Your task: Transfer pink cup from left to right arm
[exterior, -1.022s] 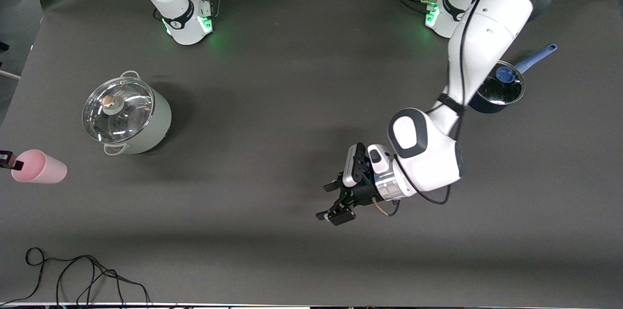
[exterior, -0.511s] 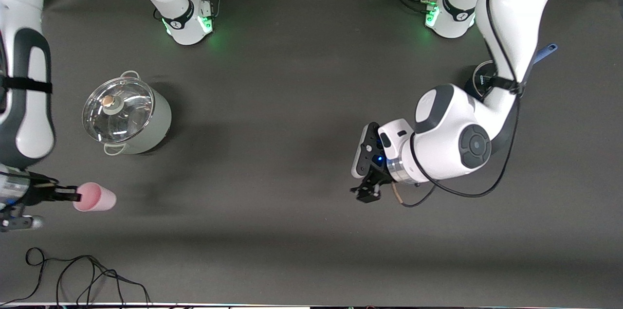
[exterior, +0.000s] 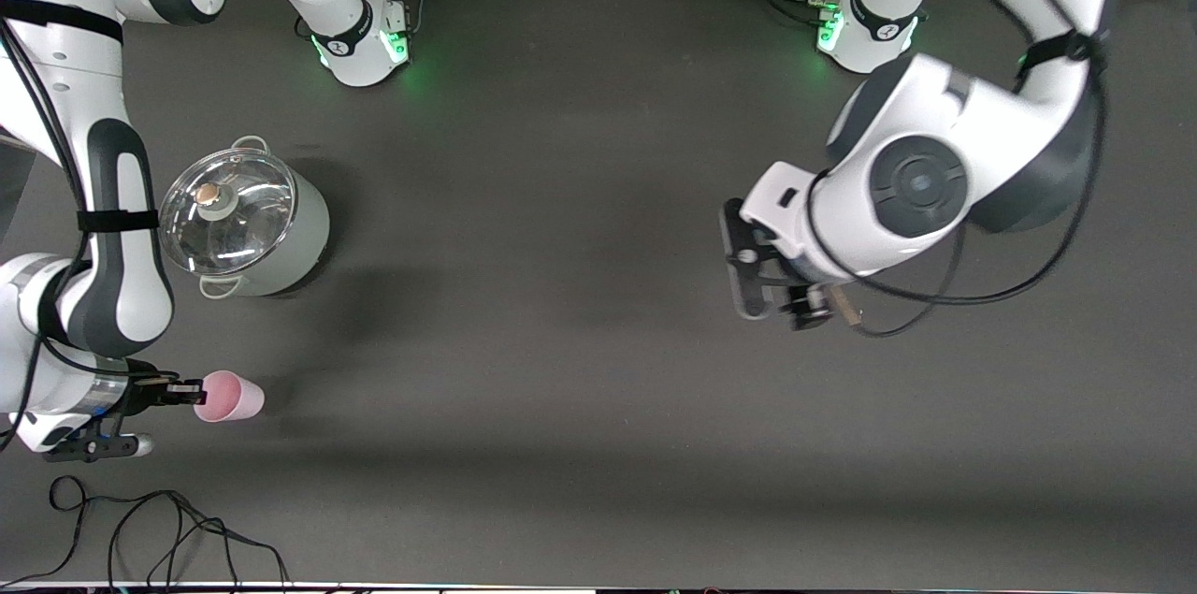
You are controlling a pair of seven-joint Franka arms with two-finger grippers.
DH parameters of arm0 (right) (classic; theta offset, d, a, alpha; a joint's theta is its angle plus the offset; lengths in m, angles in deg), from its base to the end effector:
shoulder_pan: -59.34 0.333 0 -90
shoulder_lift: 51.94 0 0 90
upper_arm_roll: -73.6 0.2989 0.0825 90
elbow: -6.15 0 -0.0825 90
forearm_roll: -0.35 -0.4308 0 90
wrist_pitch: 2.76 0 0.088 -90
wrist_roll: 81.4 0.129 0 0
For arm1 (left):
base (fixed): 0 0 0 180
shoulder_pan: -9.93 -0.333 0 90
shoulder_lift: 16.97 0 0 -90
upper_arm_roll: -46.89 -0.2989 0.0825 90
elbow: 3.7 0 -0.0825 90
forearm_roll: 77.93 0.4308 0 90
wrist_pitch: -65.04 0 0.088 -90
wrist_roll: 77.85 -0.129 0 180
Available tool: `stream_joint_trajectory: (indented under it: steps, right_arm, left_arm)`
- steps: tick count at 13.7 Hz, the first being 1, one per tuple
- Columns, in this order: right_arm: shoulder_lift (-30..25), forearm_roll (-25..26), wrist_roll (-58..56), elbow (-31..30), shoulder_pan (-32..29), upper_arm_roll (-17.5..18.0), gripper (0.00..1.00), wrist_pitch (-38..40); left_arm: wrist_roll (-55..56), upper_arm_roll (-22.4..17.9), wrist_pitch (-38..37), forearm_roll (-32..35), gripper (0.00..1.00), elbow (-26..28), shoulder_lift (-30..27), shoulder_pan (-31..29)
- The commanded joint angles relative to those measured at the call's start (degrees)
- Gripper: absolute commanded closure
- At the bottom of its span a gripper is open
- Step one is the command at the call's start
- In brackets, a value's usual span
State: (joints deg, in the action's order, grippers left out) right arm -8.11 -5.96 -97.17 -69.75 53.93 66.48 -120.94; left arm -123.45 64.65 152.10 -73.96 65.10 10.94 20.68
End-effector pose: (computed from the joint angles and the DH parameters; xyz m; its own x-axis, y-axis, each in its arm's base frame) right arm 0.7534 -0.1421 0.2212 0.9992 0.0370 -0.0176 0.0367 -0.9992 -0.0153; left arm 0.6502 -0.2940 0.4601 0.2907 -0.9555 -0.0497 -0.9426 -0.2949 0.1568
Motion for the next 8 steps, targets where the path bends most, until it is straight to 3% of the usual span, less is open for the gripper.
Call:
stream_joint_trajectory:
  steps: [1,5,7,8]
  right_arm:
    - [1.9,-1.2,-1.6,0.4,0.2,-0.4,1.0,-2.3]
    - [3.4,-1.2,-1.6,0.5,0.2,-0.4,1.0,-2.8]
    - [3.4,-1.2,-1.6,0.5,0.2,-0.4,0.48,-2.7]
    - [3.4,-1.1,-1.6,0.5,0.2,-0.4,0.28,-2.5]
  left_arm:
    - [14.6,-2.8,-4.1,1.1,0.0,-1.7,-0.7,0.6]
    - [37.6,-5.8,-6.2,0.5,0.0,-3.2,-1.4,0.2]
    - [38.9,-5.8,-9.6,-0.9,0.0,-5.5,-1.5,-2.5]
    - [39.1,-5.8,-10.5,-1.9,0.0,-6.3,-1.5,-2.9]
